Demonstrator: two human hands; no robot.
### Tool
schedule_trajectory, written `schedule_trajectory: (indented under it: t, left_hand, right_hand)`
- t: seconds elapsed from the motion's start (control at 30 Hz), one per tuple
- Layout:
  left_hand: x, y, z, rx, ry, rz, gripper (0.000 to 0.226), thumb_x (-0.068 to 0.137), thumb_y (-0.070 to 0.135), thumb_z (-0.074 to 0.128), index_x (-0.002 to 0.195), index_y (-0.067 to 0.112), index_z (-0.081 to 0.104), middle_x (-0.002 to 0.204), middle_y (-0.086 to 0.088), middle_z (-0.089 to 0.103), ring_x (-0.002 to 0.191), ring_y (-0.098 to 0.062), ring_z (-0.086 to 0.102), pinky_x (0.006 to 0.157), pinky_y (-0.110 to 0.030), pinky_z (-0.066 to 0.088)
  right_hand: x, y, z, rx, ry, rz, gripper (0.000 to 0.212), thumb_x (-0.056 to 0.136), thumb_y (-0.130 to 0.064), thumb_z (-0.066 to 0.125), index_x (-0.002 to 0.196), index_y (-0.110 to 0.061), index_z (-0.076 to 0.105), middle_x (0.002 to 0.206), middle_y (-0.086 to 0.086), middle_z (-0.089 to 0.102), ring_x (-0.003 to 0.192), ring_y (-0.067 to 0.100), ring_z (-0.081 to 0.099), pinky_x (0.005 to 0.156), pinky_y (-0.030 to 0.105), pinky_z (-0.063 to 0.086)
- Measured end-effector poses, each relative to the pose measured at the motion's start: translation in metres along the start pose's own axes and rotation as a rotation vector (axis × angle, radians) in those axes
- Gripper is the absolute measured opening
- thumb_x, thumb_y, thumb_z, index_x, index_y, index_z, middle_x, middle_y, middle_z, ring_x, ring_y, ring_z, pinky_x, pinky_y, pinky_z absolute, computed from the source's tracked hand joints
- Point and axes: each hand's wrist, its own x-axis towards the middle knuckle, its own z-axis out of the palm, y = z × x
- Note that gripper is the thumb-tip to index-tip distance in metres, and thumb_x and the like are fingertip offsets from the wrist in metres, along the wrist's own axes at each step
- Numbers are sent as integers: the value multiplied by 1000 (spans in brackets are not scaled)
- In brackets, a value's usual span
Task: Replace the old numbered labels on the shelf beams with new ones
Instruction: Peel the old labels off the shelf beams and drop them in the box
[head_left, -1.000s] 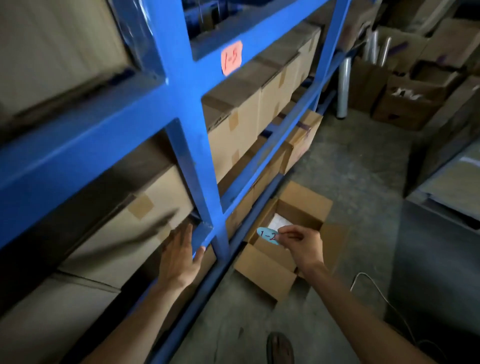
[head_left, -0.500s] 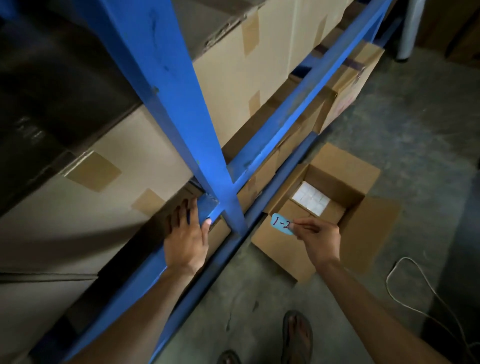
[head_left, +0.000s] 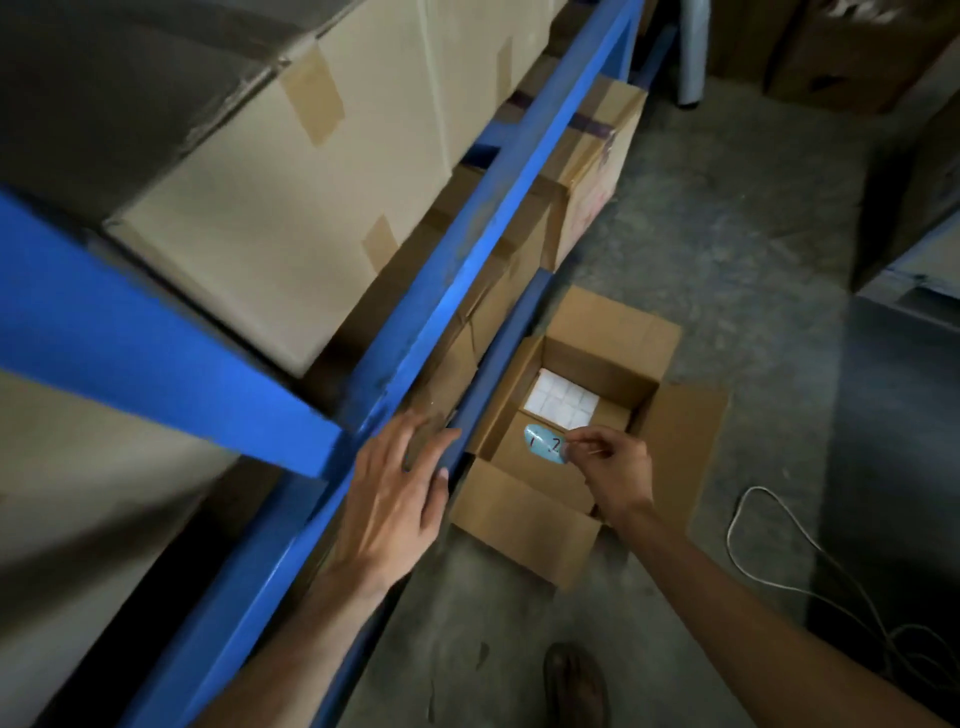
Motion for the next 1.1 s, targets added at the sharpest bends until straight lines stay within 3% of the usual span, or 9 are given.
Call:
schedule_trajectory:
  t: [0.13,0.27,0.33,0.53,0.7,0.9,1.1]
  left_hand:
    - [68,-3,6,121,-17,51,40,89,20,59,129,19,58,141,-13,48,137,-33,42,107,-46,39]
    - [122,-18,13,258,-80,25,45,83,15,65,127,20,60,148,-17,44,143,-37,34,112,-52,35]
    - [141,-30,15,338,-129,24,50,84,14,64,133,21,56,155,-16,36,147,-36,28,115,-54,31]
    - [156,-47,29,440,-215,4,62,96,24,48,154,27,27,166,-16,8,152,-34,12,120,-54,24]
    - [157,-45,29,421,-218,0,63,96,30,47,155,25,25,166,-17,8,152,-36,12,120,-55,23]
    - [156,-46,31,403,-206,-12,65,95,30,49,155,25,24,166,-16,7,152,-36,11,115,-56,33]
    - [155,-48,35,405,-204,-16,68,93,30,52,155,26,24,166,-16,7,152,-36,12,111,-55,40]
  right_hand:
    - [33,9,-18,-152,61,-22,18,84,-13,67,77,-27,75,75,-17,68,74,-10,64,55,5,45]
    - [67,21,-28,-327,33,12,13,87,-19,64,83,-26,74,96,1,76,90,16,69,68,30,58]
    - [81,23,-30,-415,28,50,14,87,-21,61,86,-24,75,100,5,76,92,24,69,72,35,57]
    - [111,26,-26,-667,-18,83,12,88,-28,62,91,-30,74,107,2,73,97,26,67,70,27,47]
    - [130,28,-18,-814,-49,30,8,87,-33,65,93,-31,71,104,3,70,96,26,66,77,33,51]
    - [150,26,-1,-945,-50,-15,16,91,-29,59,102,-26,69,105,8,66,95,29,64,69,30,41]
    - [151,23,4,-865,-104,17,18,93,-29,55,103,-28,70,108,7,67,100,27,63,78,32,50]
